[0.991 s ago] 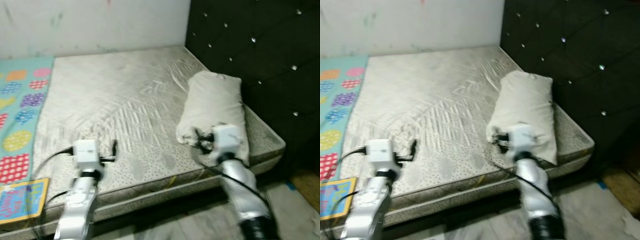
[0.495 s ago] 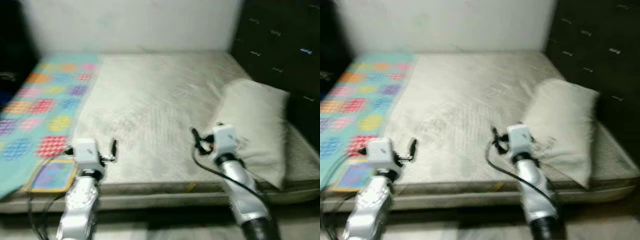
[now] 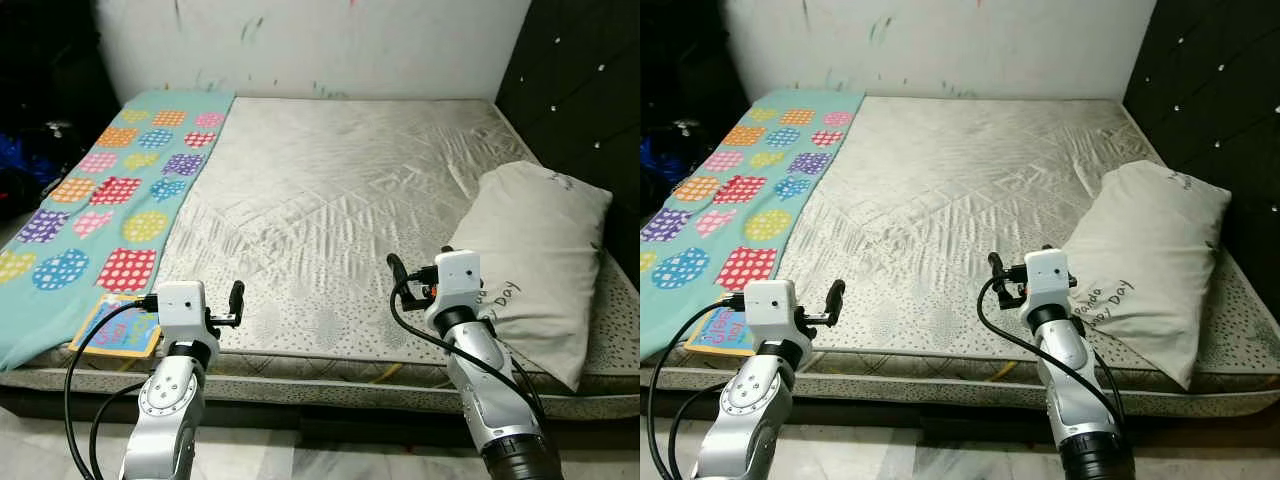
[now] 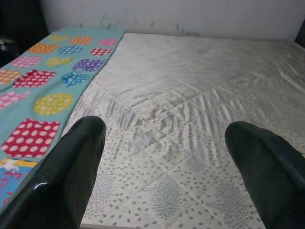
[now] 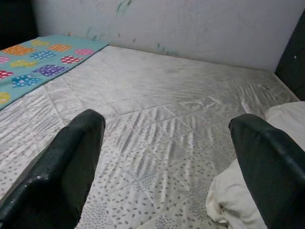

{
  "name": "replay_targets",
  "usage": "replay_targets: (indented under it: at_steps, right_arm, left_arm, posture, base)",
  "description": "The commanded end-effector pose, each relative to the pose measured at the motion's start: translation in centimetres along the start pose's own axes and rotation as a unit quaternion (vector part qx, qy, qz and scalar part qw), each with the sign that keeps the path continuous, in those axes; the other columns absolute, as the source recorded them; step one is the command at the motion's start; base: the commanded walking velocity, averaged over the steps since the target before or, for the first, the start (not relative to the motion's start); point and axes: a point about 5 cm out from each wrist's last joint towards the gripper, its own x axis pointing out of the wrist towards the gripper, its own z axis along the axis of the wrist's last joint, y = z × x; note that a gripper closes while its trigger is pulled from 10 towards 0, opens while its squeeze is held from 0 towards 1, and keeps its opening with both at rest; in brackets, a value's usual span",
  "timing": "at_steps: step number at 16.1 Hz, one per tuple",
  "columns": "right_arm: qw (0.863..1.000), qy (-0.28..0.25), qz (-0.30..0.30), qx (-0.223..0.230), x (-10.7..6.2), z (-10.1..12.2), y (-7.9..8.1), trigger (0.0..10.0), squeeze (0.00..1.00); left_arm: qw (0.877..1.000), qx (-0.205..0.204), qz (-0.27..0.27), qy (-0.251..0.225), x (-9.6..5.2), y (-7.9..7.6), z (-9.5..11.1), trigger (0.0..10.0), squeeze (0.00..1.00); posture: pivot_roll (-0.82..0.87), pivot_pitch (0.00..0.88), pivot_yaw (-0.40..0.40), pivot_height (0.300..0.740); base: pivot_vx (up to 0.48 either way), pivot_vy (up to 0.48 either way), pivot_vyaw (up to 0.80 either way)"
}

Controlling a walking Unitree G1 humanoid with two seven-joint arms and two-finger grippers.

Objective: Clean up the room

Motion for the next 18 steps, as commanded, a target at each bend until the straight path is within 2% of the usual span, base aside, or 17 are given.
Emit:
replay_targets:
  at_steps: [1, 3, 8, 16, 18]
  right_arm:
    - [1.000, -0.003, -0.004, 0.006, 0.08, 0.16, -0.06, 10.0, 0.00]
    - [1.000, -0.003, -0.003, 0.006, 0.11, 0.17, -0.07, 10.0, 0.00]
    - [1.000, -0.004, -0.001, 0.005, 0.20, 0.22, -0.07, 10.0, 0.00]
    - [1.000, -0.006, 0.001, 0.001, 0.33, 0.30, -0.09, 10.0, 0.00]
    - [1.000, -0.007, 0.004, -0.001, 0.43, 0.40, -0.11, 10.0, 0.00]
  left_arm:
    - [1.000, -0.009, 0.004, -0.009, 0.14, 0.18, 0.46, 10.0, 0.00]
    - [1.000, -0.010, 0.005, -0.008, 0.15, 0.22, 0.43, 10.0, 0.00]
    - [1.000, -0.007, 0.001, -0.008, 0.25, 0.13, 0.48, 10.0, 0.00]
    - [1.000, 0.005, -0.008, -0.020, 0.36, -0.15, 0.79, 10.0, 0.00]
    - [1.000, 0.007, -0.011, -0.021, 0.48, -0.22, 0.87, 10.0, 0.00]
  posture:
    - [-0.07, 0.000, -0.016, 0.740]
    - [-0.07, 0.000, -0.016, 0.740]
    - [-0.07, 0.000, -0.016, 0.740]
    - [-0.07, 0.000, -0.015, 0.740]
    - [-0.07, 0.000, -0.014, 0.740]
  base:
    - [0.000, 0.000, 0.00]
    - [0.000, 0.000, 0.00]
    - [0.000, 0.445, 0.00]
    - [0.000, 0.000, 0.00]
    - [0.000, -0.392, 0.00]
